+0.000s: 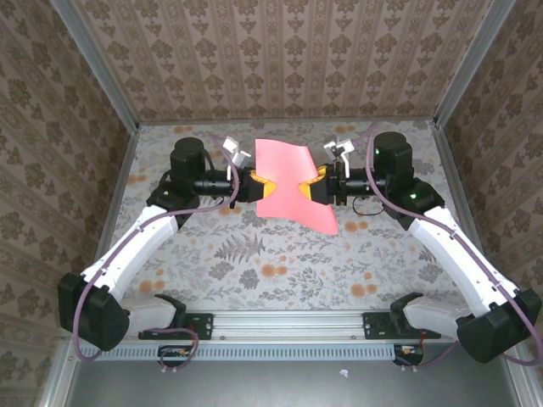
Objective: Fold a paper plane with a square sheet of paper (fold left side to right side)
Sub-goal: Place a square sheet of paper at the center of the table, then first fold in half a square sheet of paper at the center of the table.
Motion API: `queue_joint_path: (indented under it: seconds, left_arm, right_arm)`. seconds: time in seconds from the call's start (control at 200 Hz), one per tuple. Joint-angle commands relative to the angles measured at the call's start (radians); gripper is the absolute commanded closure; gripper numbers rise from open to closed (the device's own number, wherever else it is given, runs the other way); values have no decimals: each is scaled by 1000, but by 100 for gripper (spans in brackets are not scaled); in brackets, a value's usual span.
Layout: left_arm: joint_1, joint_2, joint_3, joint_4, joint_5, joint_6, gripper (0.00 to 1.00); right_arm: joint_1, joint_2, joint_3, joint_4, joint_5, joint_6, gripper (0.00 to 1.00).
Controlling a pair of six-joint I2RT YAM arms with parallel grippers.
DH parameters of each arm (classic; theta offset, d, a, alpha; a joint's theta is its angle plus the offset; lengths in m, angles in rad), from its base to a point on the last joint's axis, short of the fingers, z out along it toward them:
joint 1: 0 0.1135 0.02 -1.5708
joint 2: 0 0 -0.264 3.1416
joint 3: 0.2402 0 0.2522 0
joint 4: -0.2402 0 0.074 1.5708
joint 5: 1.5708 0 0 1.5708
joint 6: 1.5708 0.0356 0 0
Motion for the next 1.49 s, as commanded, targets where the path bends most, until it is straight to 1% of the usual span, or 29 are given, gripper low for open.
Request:
queue_joint_path:
  seconds: [0.0, 0.055, 0.08, 0.145, 0.19, 0.245, 0.31, 0.355, 0.425, 0.515, 0.62, 0.79, 0.98, 1.085, 1.125, 1.18, 1.21, 1.29, 1.41, 1.45, 1.49]
  left_arm:
    - [1, -17, 29, -35, -30, 25, 96]
    - [1, -7, 28, -47, -53, 22, 98]
    - [1, -2, 28, -50, -64, 18, 99]
    - [3, 17, 27, -57, -99, 2, 100]
    - [6, 36, 30, -66, -121, -11, 100]
    - [13, 65, 38, -73, -137, -30, 100]
    - [23, 105, 46, -77, -155, -60, 100]
    - [27, 135, 53, -84, -162, -80, 100]
    - [32, 186, 66, -92, -165, -124, 100]
    - [31, 253, 92, -152, -194, -144, 100]
    - [26, 332, 103, -213, -231, -156, 100]
    - [7, 462, 107, -291, -243, -149, 100]
    - [-3, 581, 129, -377, -318, -132, 100]
    - [1, 630, 158, -437, -367, -108, 100]
    - [1, 640, 168, -459, -379, -101, 100]
    - [1, 646, 172, -471, -386, -96, 100]
    - [1, 647, 174, -477, -387, -94, 100]
    - [3, 651, 177, -492, -392, -91, 100]
    - [3, 651, 177, -503, -396, -89, 100]
    - [4, 650, 177, -506, -400, -90, 100]
    - [4, 650, 177, -512, -402, -90, 100]
  right_arm:
    - [-27, -43, 18, -66, 95, -28, 60]
    - [-36, -52, 15, -81, 131, -29, 57]
    - [-40, -57, 14, -91, 155, -29, 51]
    - [-47, -62, 12, -115, 215, -33, 47]
    - [-55, -67, 9, -133, 266, -36, 38]
    - [-60, -70, 4, -148, 321, -36, 31]
    - [-63, -76, -3, -160, 407, -32, 17]
    - [-66, -82, -11, -164, 467, -26, 10]
    - [-69, -87, -26, -170, 566, -11, 1]
    - [-73, -83, -38, -191, 662, 12, 0]
    - [-75, -67, -68, -187, 687, 61, 0]
    - [-73, -5, -118, -177, 662, 144, 0]
    - [-73, 87, -121, -215, 632, 175, 0]
    - [-71, 153, -132, -198, 565, 209, 0]
    - [-70, 191, -136, -187, 533, 230, 5]
    - [-67, 233, -140, -166, 501, 255, 17]
    - [-65, 286, -140, -153, 486, 274, 26]
    - [-59, 377, -141, -114, 451, 313, 44]
    - [-49, 523, -122, -73, 438, 355, 69]
    - [-45, 565, -108, -73, 440, 358, 75]
    - [-41, 606, -97, -75, 448, 361, 77]
